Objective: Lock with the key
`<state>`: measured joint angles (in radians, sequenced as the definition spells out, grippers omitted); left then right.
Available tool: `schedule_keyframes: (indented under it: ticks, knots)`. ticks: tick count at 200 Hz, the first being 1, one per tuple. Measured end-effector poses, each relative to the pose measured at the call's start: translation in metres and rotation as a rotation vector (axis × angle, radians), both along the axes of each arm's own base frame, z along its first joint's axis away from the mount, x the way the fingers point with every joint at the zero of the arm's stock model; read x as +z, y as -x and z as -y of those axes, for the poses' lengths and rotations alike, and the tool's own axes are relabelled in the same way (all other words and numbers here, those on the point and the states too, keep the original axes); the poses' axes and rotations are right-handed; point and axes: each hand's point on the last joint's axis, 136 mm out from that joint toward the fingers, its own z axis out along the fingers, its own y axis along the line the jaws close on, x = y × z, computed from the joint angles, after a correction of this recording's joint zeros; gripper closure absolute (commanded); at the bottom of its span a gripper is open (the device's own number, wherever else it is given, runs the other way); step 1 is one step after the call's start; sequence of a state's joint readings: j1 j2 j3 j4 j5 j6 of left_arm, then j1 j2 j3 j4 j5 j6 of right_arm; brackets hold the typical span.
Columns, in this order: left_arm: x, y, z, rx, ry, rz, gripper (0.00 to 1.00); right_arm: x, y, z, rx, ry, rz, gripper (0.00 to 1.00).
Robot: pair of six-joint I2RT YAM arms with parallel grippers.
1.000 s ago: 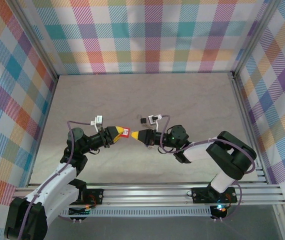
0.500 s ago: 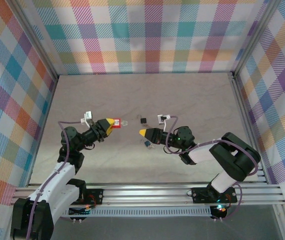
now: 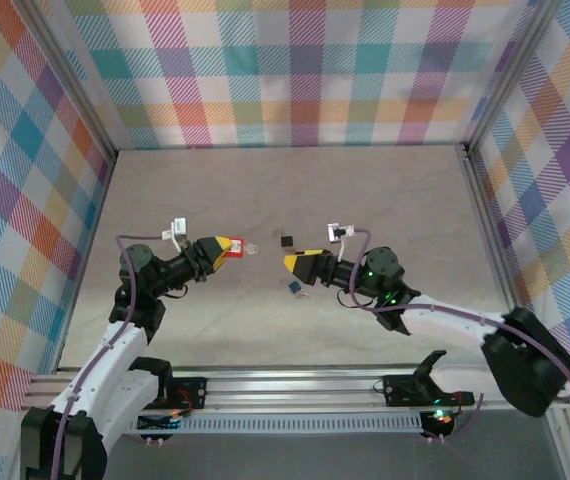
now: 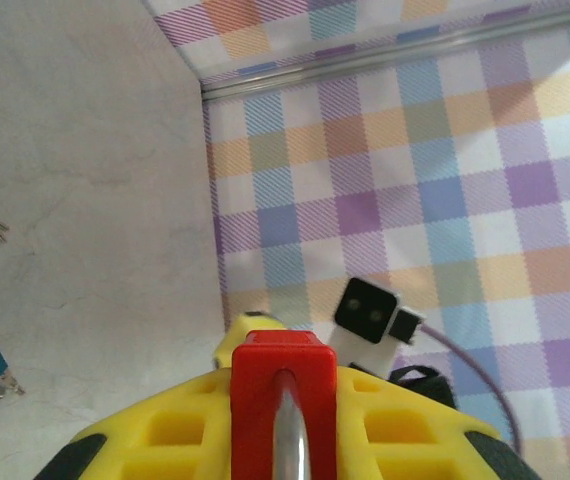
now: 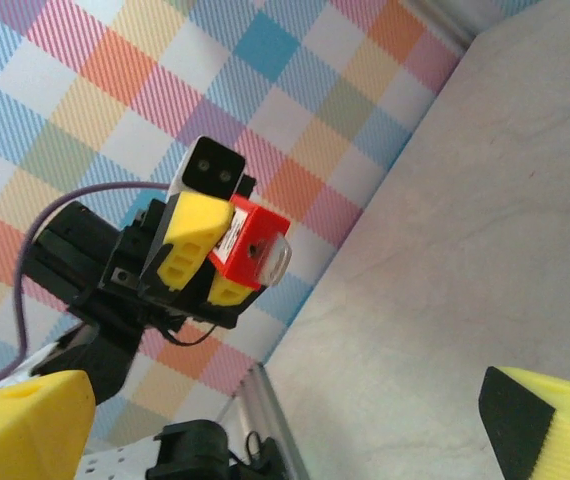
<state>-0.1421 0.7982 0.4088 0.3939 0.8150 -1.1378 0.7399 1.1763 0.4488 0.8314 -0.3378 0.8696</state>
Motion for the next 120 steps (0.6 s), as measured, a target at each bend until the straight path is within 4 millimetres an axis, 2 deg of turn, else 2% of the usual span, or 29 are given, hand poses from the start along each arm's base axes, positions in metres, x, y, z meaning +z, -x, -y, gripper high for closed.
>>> schedule_keyframes:
  ticks: [24, 43, 68, 79, 101, 120]
  knots:
    - [0.002, 0.004, 0.004, -0.019, -0.029, 0.014, 1.0, 0.006, -0.005, 0.013, -0.08, 0.073, 0.004, 0.01]
    - [-0.002, 0.009, 0.014, -0.055, -0.034, 0.013, 1.0, 0.005, -0.006, 0.024, -0.135, 0.119, 0.003, 0.01]
    - [-0.004, 0.013, 0.023, -0.079, -0.04, 0.02, 1.0, 0.006, -0.003, 0.042, -0.203, 0.096, 0.004, 0.01]
    - [0.001, 0.012, 0.024, -0.079, -0.035, 0.046, 1.0, 0.0, 0.0, 0.049, -0.224, 0.08, -0.013, 0.01]
    - [0.005, 0.008, 0.03, -0.09, -0.026, 0.078, 1.0, -0.016, 0.005, 0.055, -0.223, 0.135, -0.056, 0.01]
    - [0.004, 0.003, 0.037, -0.102, -0.024, 0.081, 1.0, -0.008, 0.006, 0.051, -0.2, 0.181, -0.047, 0.01]
